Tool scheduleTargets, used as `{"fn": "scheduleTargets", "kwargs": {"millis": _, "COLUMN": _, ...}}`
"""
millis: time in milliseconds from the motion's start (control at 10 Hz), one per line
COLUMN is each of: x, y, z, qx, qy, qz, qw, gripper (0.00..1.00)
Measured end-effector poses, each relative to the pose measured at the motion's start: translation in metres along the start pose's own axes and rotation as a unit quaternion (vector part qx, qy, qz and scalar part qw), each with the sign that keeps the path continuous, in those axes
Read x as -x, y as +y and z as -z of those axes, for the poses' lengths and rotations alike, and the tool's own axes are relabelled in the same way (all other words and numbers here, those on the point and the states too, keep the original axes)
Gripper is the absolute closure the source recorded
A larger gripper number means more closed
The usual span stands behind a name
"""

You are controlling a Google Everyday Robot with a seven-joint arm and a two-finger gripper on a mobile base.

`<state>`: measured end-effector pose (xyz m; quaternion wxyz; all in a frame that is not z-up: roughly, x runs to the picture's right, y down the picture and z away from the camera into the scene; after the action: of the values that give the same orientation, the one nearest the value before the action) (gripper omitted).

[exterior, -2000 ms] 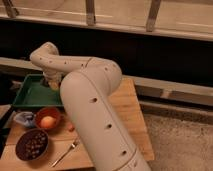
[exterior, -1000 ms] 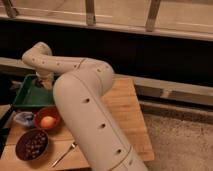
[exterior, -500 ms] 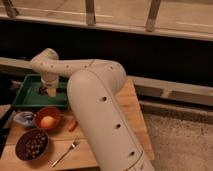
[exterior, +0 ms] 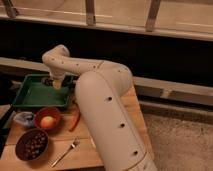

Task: Wipe tray with brush

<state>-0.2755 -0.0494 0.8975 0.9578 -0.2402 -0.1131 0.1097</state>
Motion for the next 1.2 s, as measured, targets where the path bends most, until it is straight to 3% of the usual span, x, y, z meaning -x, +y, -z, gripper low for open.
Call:
{"fn": "scheduleTargets", "kwargs": {"millis": 300, "x": 0.021, "y": -0.004, "z": 0.008, "qx": -0.01, "qy": -0.042, "qz": 0.009, "qw": 0.999, "gripper": 1.0}}
{"fn": "scheduleTargets", "kwargs": {"millis": 600, "x": 0.051, "y": 0.027, "z": 0.022, "qx": -0.008, "qy": -0.08, "qz": 0.044, "qw": 0.9958, "gripper": 1.0}}
{"fn": "scheduleTargets", "kwargs": {"millis": 700, "x": 0.051, "y": 0.032, "z": 0.026, "qx": -0.009, "qy": -0.085, "qz": 0.049, "qw": 0.9952, "gripper": 1.0}}
{"fn": "scheduleTargets", "kwargs": {"millis": 900, "x": 0.04, "y": 0.048, "z": 0.025, "qx": 0.004, "qy": -0.079, "qz": 0.049, "qw": 0.9956, "gripper": 1.0}}
{"fn": "scheduleTargets", "kwargs": {"millis": 1200, "x": 0.015, "y": 0.053, "z": 0.008, "qx": 0.019, "qy": -0.041, "qz": 0.03, "qw": 0.9985, "gripper": 1.0}}
